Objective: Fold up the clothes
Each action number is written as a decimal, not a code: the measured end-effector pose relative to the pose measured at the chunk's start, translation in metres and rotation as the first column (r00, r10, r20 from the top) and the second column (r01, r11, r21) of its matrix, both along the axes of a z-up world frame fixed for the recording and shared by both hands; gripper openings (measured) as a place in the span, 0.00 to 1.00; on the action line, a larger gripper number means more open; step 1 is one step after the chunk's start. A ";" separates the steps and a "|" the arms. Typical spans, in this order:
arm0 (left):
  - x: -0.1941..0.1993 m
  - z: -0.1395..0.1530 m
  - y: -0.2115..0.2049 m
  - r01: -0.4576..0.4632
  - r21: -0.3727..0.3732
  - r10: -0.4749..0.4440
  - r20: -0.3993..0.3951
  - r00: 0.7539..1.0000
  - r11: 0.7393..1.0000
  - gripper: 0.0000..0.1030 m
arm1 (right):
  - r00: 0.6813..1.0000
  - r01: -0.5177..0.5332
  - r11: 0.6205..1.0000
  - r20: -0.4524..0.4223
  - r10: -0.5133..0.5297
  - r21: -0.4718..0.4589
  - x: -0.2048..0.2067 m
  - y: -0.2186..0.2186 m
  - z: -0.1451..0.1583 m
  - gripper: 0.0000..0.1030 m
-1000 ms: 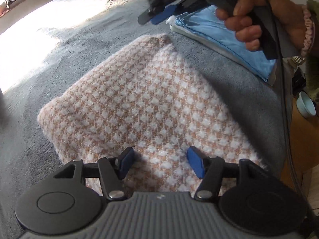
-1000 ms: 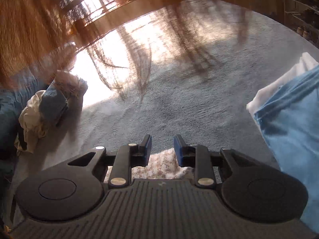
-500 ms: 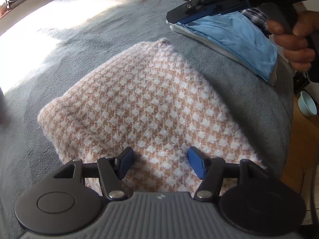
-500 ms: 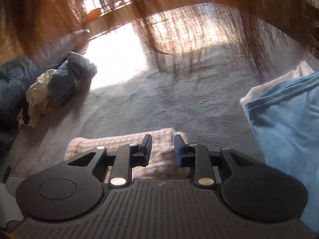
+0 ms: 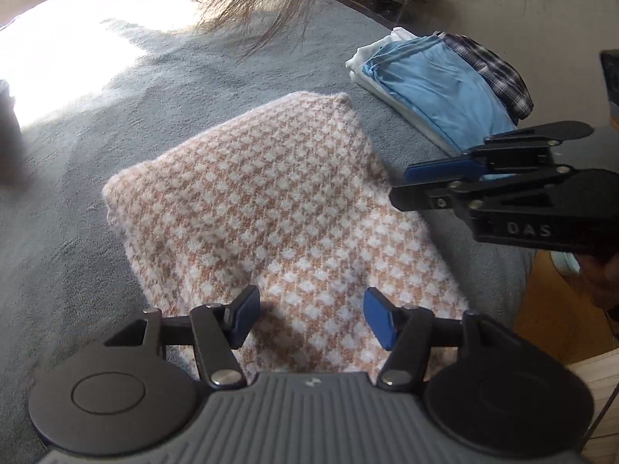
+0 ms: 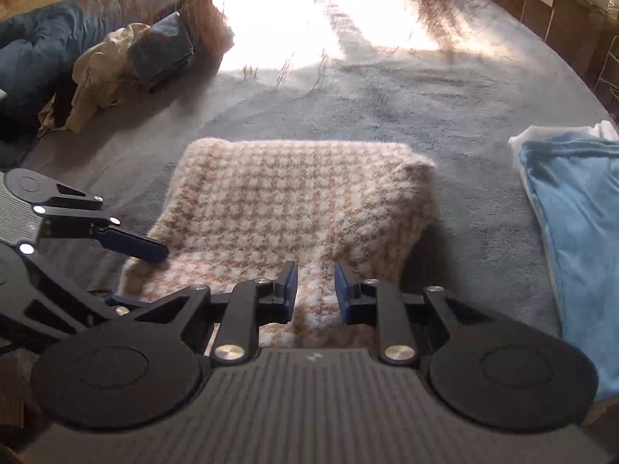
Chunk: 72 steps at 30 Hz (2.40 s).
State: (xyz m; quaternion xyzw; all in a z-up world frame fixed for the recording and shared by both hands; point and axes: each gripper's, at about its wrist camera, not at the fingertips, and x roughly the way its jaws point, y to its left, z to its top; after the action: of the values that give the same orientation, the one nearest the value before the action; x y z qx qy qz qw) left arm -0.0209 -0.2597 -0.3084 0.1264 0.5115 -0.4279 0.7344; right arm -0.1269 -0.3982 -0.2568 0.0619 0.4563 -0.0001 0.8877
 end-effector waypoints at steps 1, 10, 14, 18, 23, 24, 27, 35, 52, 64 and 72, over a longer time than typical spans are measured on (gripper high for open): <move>0.000 -0.002 -0.001 0.000 0.004 0.000 -0.006 1.000 1.000 0.58 | 1.000 -0.014 1.000 -0.001 0.014 0.000 -0.006 0.006 0.006 0.19; 0.015 -0.017 -0.035 -0.014 0.148 0.026 -0.079 0.996 0.989 0.65 | 0.985 0.100 0.995 -0.139 -0.100 -0.005 -0.014 0.023 -0.020 0.16; 0.022 -0.018 -0.039 -0.049 0.183 0.072 -0.124 0.990 0.982 0.65 | 0.989 0.094 0.996 -0.112 -0.094 -0.007 -0.029 0.038 0.004 0.16; 0.022 -0.023 -0.043 -0.044 0.208 0.078 -0.158 0.984 0.977 0.65 | 0.972 0.042 0.997 -0.228 -0.055 -0.063 -0.025 0.062 -0.044 0.16; 0.016 -0.023 -0.048 -0.026 0.243 0.056 -0.115 0.992 0.970 0.70 | 0.969 0.073 0.994 -0.230 -0.091 -0.084 -0.023 0.067 -0.034 0.16; 0.016 -0.023 -0.048 -0.026 0.244 0.055 -0.116 0.992 0.969 0.70 | 0.973 0.078 0.993 -0.211 -0.094 -0.083 -0.026 0.068 -0.023 0.15; 0.017 -0.024 -0.047 -0.025 0.247 0.057 -0.126 0.990 0.969 0.70 | 0.981 0.065 0.997 -0.178 -0.072 -0.047 -0.032 0.078 -0.006 0.16; 0.013 -0.028 -0.051 0.007 0.276 0.029 -0.126 0.992 0.961 0.70 | 0.955 0.160 0.987 -0.256 -0.153 0.008 -0.026 0.074 -0.043 0.16; 0.007 -0.029 -0.047 0.030 0.265 0.002 -0.118 0.993 0.964 0.72 | 0.959 0.173 0.985 -0.224 -0.174 -0.025 -0.028 0.081 -0.045 0.16; -0.001 -0.010 0.033 0.012 0.023 -0.009 -0.129 0.992 1.000 0.57 | 0.958 0.207 0.978 -0.205 -0.203 -0.002 -0.032 0.079 -0.044 0.16; -0.006 -0.029 0.062 -0.050 -0.019 0.044 -0.205 0.978 0.999 0.56 | 0.955 0.197 0.980 -0.224 -0.194 -0.007 -0.038 0.086 -0.032 0.16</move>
State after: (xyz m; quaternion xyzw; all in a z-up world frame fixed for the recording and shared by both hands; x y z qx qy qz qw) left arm -0.0274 -0.1978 -0.3370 0.0607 0.5818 -0.4273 0.6893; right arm -0.1651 -0.3122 -0.2884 0.1133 0.5451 -0.0913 0.8257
